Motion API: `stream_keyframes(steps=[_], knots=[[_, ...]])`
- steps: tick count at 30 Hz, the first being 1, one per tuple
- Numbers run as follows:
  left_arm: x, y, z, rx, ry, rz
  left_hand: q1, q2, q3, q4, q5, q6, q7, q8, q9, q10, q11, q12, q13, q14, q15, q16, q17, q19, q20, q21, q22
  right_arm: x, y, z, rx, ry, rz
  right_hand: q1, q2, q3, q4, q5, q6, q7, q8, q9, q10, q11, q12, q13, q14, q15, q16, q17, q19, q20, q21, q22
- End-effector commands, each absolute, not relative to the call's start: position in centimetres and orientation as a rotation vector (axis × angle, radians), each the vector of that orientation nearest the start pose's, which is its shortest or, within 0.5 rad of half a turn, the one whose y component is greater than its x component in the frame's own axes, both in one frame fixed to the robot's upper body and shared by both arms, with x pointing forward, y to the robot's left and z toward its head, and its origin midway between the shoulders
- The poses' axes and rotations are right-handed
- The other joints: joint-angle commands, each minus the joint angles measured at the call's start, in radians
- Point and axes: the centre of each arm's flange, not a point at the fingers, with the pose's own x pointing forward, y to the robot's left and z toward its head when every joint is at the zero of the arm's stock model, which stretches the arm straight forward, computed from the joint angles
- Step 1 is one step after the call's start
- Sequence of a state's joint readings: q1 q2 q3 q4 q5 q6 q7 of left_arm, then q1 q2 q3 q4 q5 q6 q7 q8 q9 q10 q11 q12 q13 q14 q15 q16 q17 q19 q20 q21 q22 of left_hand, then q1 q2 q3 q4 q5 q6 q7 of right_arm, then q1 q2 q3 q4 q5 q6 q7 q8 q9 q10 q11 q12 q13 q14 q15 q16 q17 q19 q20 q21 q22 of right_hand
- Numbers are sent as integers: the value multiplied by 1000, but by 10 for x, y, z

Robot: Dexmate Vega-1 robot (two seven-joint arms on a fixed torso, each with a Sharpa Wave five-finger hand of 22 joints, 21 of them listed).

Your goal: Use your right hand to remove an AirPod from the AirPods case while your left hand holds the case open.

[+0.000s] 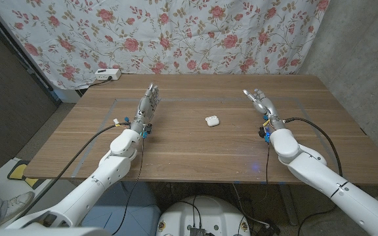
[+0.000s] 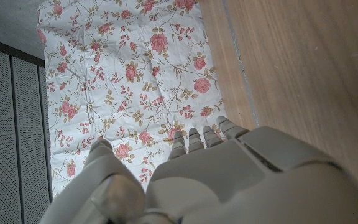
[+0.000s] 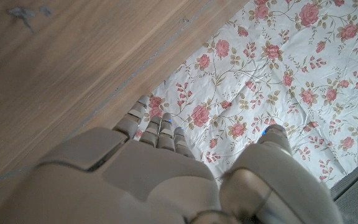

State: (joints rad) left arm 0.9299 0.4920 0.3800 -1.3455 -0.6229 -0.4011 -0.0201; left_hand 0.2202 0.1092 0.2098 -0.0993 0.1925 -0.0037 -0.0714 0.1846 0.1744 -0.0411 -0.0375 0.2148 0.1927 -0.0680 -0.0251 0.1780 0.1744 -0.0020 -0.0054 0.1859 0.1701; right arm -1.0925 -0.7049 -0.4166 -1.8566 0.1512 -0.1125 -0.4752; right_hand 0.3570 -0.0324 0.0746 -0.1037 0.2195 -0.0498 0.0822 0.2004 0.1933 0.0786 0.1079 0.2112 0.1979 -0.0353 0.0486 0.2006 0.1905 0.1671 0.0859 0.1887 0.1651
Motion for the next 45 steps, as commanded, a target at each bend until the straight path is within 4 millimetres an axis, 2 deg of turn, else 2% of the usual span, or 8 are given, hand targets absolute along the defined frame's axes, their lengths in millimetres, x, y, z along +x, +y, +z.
stream_keyframes(steps=[1,14,25,45], knots=[[630,272,-64,-56,-640,-232,11,-2,9,-3,-3,3,-5,4,5,2,-1,2,3,-4,0,7,4,-6,-3,7,4,560,-243,-59,-550,-562,-154,19,0,2,-6,-5,3,11,6,2,12,6,8,4,3,5,0,3,11,3,2,4],[628,278,-65,-61,-644,-222,12,-3,10,-5,-4,3,-5,4,6,3,-1,2,3,-5,0,7,4,-6,-4,7,4,549,-234,-65,-607,-565,-216,26,2,5,-10,-6,3,11,6,2,19,9,9,5,6,8,1,3,13,7,2,4],[628,279,-62,-56,-648,-231,13,-2,12,-6,-5,4,-4,4,6,2,-3,1,3,-8,-1,6,5,-7,-4,6,4,541,-225,-77,-584,-541,-217,33,5,7,-13,-8,4,11,6,2,21,11,9,5,5,11,0,2,16,7,2,4],[628,283,-58,-47,-653,-231,13,-3,14,-7,-6,5,-3,4,6,2,-4,0,3,-8,-1,6,5,-7,-5,6,4,525,-210,-76,-699,-546,-244,47,11,11,-18,-11,3,9,5,3,44,11,16,6,5,9,-1,2,22,9,3,4]])
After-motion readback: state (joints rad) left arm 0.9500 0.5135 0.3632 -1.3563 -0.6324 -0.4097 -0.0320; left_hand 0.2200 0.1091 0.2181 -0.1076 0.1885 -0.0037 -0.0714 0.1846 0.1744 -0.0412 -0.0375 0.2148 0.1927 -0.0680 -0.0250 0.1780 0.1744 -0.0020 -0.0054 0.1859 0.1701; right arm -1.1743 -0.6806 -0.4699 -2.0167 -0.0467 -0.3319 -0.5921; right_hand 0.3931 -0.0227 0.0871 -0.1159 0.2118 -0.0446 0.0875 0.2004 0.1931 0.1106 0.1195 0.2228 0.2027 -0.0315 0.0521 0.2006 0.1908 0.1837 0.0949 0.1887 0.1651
